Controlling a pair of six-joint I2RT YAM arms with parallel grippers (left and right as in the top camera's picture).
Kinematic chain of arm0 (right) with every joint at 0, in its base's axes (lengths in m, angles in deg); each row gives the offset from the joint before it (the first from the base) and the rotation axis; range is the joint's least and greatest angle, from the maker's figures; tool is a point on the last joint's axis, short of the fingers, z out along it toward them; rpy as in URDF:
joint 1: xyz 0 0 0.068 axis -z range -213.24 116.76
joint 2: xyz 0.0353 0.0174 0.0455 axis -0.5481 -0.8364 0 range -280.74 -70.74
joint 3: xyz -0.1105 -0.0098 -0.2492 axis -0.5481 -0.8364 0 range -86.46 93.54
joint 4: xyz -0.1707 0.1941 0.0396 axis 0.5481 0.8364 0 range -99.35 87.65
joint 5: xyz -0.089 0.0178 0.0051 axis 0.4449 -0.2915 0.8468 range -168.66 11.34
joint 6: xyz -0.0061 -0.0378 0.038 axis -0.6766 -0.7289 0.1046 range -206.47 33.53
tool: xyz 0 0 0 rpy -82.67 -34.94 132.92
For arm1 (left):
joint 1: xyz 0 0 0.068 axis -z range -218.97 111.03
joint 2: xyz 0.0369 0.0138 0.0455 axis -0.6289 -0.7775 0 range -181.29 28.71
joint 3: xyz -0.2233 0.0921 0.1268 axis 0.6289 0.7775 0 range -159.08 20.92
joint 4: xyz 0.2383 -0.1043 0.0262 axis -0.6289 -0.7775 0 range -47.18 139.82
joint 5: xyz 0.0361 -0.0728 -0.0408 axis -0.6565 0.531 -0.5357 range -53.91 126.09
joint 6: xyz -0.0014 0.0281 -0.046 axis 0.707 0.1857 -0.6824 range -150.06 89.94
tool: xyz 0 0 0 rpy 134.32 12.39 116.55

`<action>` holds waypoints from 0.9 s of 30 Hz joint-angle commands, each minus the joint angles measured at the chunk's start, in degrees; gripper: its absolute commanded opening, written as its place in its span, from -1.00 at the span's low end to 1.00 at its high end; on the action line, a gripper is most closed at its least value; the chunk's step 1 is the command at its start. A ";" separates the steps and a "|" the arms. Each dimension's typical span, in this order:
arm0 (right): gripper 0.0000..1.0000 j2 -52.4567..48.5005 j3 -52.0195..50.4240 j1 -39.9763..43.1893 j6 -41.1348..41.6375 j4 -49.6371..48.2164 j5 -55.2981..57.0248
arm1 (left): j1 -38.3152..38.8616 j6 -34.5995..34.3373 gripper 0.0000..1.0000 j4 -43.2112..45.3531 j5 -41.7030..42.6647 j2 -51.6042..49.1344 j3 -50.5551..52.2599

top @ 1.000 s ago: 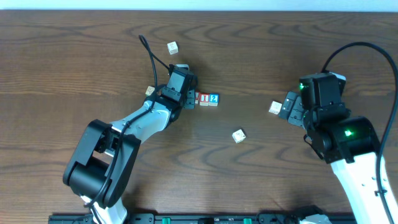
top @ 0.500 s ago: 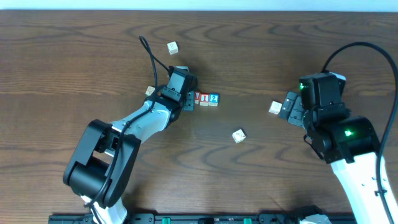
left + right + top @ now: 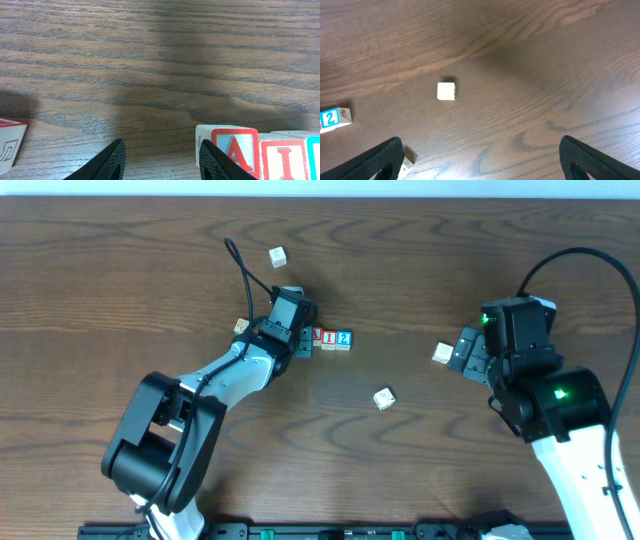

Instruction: Spell out Ai2

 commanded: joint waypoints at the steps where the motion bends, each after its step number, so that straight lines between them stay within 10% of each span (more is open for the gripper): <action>1: 0.99 0.04 0.37 0.57 -0.83 0.07 1.20 | -0.15 -0.68 -0.01 -0.22 0.04 -0.66 0.09; 16: 0.98 0.04 0.37 0.57 -0.81 0.07 1.22 | -1.03 0.31 0.12 -2.99 -4.79 1.73 -0.04; 27: 0.99 6.62 0.50 0.42 -0.52 -0.39 -2.14 | -2.64 6.38 0.25 -21.46 -10.88 32.83 -1.40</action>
